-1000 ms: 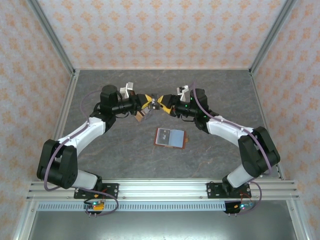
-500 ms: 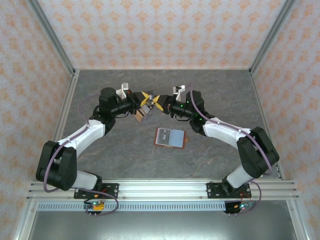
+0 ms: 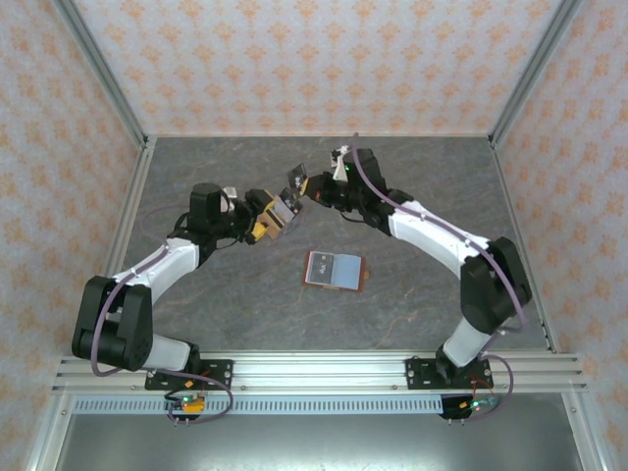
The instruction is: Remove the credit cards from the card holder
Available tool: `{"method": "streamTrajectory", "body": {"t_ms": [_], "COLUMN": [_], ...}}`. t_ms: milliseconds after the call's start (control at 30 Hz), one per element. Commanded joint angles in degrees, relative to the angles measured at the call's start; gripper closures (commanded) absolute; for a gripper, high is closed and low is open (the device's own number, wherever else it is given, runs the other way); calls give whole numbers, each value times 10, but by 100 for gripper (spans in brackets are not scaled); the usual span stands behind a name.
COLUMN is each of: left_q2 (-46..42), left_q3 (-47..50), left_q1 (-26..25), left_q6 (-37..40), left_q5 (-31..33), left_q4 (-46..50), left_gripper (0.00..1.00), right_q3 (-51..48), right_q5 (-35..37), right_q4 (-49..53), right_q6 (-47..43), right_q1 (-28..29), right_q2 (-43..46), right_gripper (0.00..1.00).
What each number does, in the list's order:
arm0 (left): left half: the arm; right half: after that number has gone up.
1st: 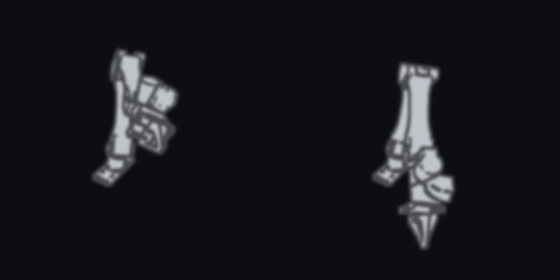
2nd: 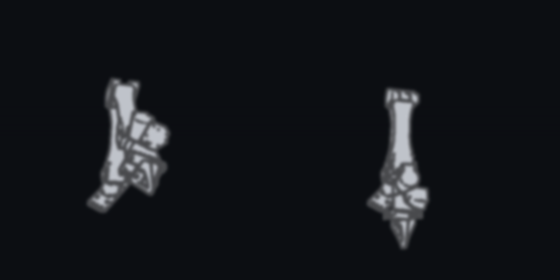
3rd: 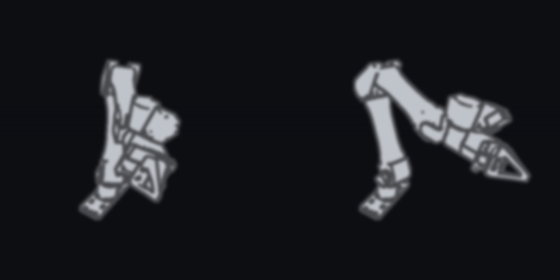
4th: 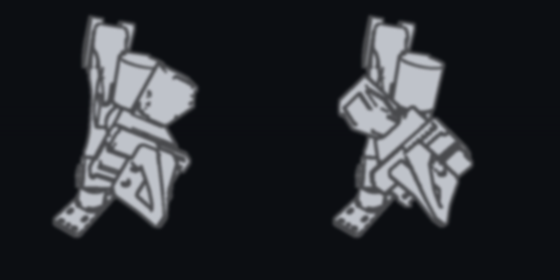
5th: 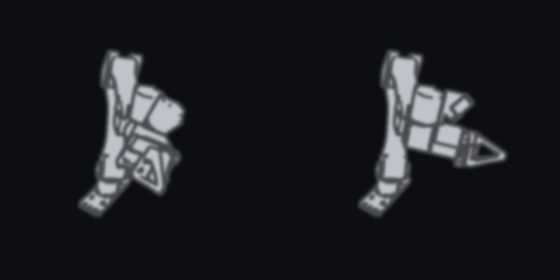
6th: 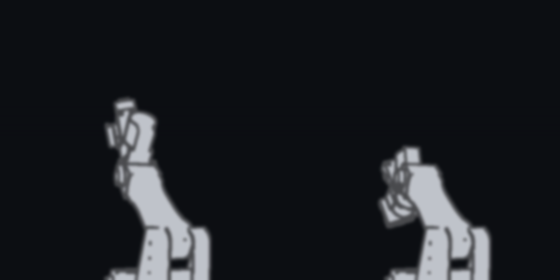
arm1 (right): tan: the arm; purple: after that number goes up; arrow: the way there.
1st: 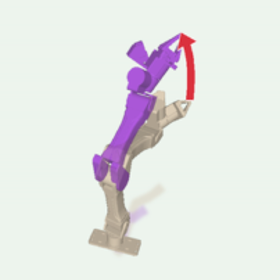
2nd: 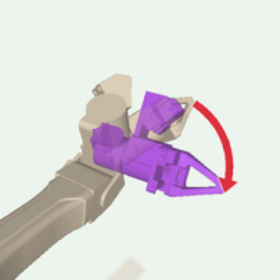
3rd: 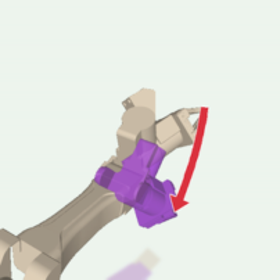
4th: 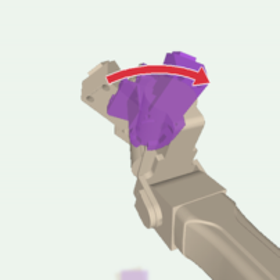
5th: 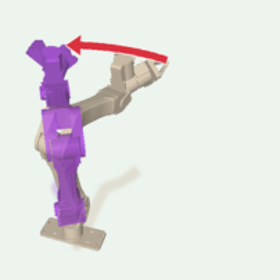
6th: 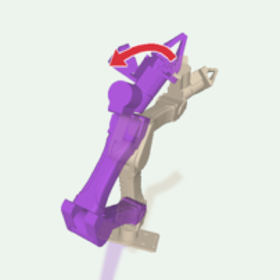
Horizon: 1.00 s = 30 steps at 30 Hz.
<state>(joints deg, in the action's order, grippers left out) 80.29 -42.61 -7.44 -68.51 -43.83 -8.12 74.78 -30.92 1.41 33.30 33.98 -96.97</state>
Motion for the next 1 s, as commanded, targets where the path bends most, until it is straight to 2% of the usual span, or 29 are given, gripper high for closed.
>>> {"method": "streamTrajectory", "body": {"t_ms": [0,200,400,733,833,967], "left_q2": [6,-9,-11,-1,2,7], "left_q3": [11,11,12,5,5,6], "left_q1": [26,44,48,49,49,49], "left_q6": [68,134,149,152,149,144], "left_q5": [17,44,59,47,45,39], "left_q4": [76,150,177,178,180,172], "left_gripper": [15,6,0,0,0,0], "right_q3": [62,143,195,251,251,253], "right_q5": [46,68,53,53,47,52], "right_q4": [131,155,169,199,202,214], "right_q6": [-160,-243,-293,-341,-349,-329], "right_q1": [1,3,3,2,3,3], "right_q2": [-61,-143,-199,-257,-255,-240], "right_gripper": [100,100,100,100,90,65]}}
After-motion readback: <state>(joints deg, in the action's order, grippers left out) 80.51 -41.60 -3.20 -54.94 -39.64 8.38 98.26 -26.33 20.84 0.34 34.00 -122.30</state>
